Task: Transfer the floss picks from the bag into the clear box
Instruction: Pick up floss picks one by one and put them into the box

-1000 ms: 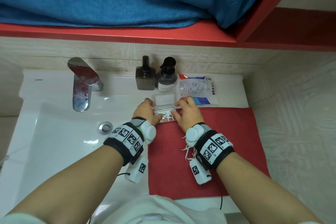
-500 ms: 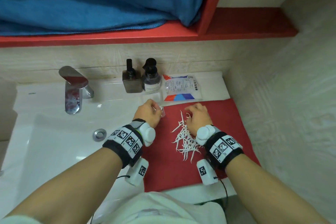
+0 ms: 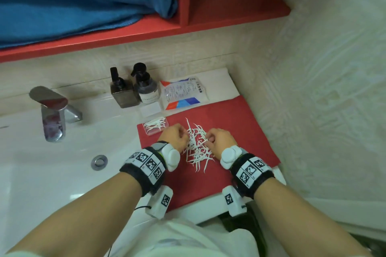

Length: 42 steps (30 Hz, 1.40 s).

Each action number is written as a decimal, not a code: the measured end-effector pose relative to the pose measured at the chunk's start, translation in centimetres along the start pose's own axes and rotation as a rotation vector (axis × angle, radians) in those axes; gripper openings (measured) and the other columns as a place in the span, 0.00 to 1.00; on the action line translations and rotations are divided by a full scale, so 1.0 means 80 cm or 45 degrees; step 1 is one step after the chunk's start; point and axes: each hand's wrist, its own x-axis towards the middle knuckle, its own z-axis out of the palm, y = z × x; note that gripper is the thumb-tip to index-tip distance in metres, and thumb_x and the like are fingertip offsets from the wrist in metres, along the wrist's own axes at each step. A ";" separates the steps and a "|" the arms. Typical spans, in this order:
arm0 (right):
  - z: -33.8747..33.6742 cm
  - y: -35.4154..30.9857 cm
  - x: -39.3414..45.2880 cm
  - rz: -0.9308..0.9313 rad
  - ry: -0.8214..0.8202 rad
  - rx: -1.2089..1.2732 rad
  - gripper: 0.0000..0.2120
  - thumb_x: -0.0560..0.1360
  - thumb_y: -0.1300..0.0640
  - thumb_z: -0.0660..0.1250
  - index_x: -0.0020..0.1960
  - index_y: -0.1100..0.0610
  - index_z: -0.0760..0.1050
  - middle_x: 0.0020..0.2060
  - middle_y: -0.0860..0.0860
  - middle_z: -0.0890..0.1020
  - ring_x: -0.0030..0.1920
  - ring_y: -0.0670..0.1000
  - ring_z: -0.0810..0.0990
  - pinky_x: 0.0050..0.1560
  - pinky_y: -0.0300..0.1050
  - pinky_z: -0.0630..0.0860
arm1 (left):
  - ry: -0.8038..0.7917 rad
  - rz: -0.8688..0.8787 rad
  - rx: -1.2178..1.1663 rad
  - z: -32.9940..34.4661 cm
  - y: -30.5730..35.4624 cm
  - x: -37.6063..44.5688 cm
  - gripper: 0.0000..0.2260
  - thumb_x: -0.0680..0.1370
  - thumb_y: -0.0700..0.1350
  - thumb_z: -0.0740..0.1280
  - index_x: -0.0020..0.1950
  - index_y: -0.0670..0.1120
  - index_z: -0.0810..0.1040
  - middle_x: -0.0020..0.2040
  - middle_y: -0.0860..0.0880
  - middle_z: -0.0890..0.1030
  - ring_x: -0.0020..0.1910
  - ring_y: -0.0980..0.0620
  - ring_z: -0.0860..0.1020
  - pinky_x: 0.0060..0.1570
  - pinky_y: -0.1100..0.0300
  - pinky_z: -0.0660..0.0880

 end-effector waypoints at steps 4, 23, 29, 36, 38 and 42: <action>0.001 0.000 -0.002 -0.023 -0.023 0.115 0.02 0.73 0.55 0.72 0.45 0.51 0.83 0.40 0.46 0.85 0.40 0.47 0.82 0.46 0.44 0.80 | 0.008 -0.016 0.016 0.004 -0.002 0.004 0.05 0.77 0.49 0.63 0.46 0.49 0.75 0.39 0.50 0.80 0.39 0.49 0.79 0.41 0.59 0.76; -0.045 -0.049 -0.005 -0.270 0.090 0.294 0.07 0.75 0.50 0.70 0.51 0.49 0.82 0.38 0.44 0.84 0.39 0.42 0.82 0.45 0.38 0.80 | -0.045 0.270 -0.079 -0.015 -0.003 0.000 0.03 0.76 0.47 0.69 0.43 0.53 0.79 0.36 0.56 0.80 0.37 0.56 0.78 0.41 0.62 0.73; -0.050 -0.066 -0.001 -0.279 0.211 0.374 0.01 0.73 0.55 0.71 0.44 0.51 0.82 0.32 0.45 0.83 0.35 0.44 0.82 0.43 0.42 0.81 | 0.141 0.092 -0.305 -0.026 0.002 -0.002 0.05 0.74 0.50 0.70 0.44 0.50 0.79 0.38 0.54 0.81 0.38 0.55 0.78 0.43 0.59 0.75; -0.054 -0.085 -0.011 -0.288 0.311 0.566 0.03 0.72 0.58 0.74 0.45 0.52 0.83 0.36 0.47 0.85 0.37 0.44 0.84 0.44 0.38 0.81 | -0.036 -0.101 -1.016 -0.043 0.010 -0.015 0.11 0.78 0.47 0.67 0.46 0.39 0.80 0.40 0.43 0.84 0.30 0.50 0.81 0.28 0.61 0.75; -0.053 -0.090 -0.013 -0.279 0.254 0.625 0.03 0.72 0.58 0.74 0.44 0.51 0.82 0.36 0.47 0.86 0.37 0.44 0.85 0.45 0.41 0.82 | 0.009 -0.070 -1.085 -0.049 0.013 -0.017 0.08 0.78 0.44 0.67 0.47 0.39 0.81 0.40 0.42 0.84 0.31 0.51 0.81 0.28 0.62 0.74; -0.053 -0.095 -0.013 -0.328 0.262 0.581 0.04 0.71 0.57 0.74 0.44 0.50 0.83 0.37 0.45 0.85 0.39 0.42 0.84 0.45 0.38 0.81 | 0.041 -0.051 -1.108 -0.056 0.012 -0.020 0.08 0.77 0.46 0.69 0.45 0.41 0.83 0.39 0.44 0.84 0.31 0.53 0.81 0.29 0.64 0.74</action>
